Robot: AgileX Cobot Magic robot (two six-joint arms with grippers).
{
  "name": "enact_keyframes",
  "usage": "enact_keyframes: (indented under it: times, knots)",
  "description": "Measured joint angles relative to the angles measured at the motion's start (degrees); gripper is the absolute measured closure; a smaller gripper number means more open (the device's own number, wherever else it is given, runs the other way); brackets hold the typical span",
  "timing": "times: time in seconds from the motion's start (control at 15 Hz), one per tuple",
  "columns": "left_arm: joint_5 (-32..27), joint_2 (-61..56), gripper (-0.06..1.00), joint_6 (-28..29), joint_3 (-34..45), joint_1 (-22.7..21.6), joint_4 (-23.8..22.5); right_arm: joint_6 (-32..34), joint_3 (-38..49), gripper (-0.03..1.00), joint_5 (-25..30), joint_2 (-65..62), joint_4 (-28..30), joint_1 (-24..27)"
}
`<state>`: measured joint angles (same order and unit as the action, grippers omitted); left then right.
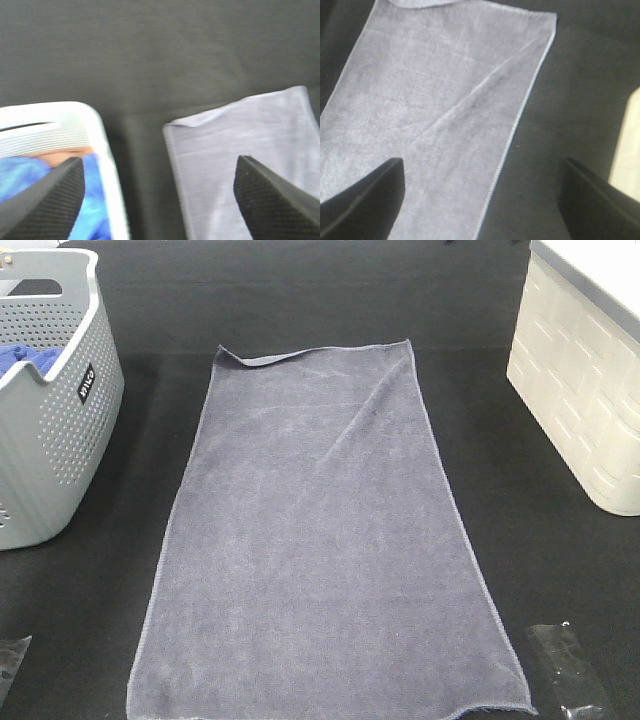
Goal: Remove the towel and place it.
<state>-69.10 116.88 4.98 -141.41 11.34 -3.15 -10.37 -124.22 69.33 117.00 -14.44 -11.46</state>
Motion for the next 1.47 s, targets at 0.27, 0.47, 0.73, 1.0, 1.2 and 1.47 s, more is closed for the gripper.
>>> enact_keyframes:
  times: [0.27, 0.47, 0.73, 1.0, 1.2, 1.47]
  knots:
    - [-0.2, -12.0, 0.17, -0.3, 13.9, 0.0, -2.1, 1.7, 7.3, 0.19, 0.0, -7.8, 5.7, 0.0]
    - [-0.3, -23.8, 0.17, 0.7, 30.8, 0.1, -5.0, 2.1, 17.0, 0.19, 0.2, -16.3, 6.4, 0.0]
    - [-0.6, -45.3, 0.17, 3.2, 56.3, 0.1, -4.8, 2.2, 36.9, 0.19, 0.4, -33.0, 6.4, 0.0]
    - [-0.6, -67.2, 0.17, 3.4, 81.2, 0.1, -2.1, 2.2, 60.6, 0.19, 0.4, -53.3, 6.4, 0.0]
    - [-0.8, -81.8, 0.17, 3.2, 97.5, 0.1, 0.3, 2.2, 75.7, 0.19, 0.5, -68.8, 6.4, 0.0]
    - [-1.4, -100.0, 0.17, -1.1, 109.3, 0.1, 2.4, 2.2, 89.6, 0.19, 0.7, -92.1, 6.4, 0.0]
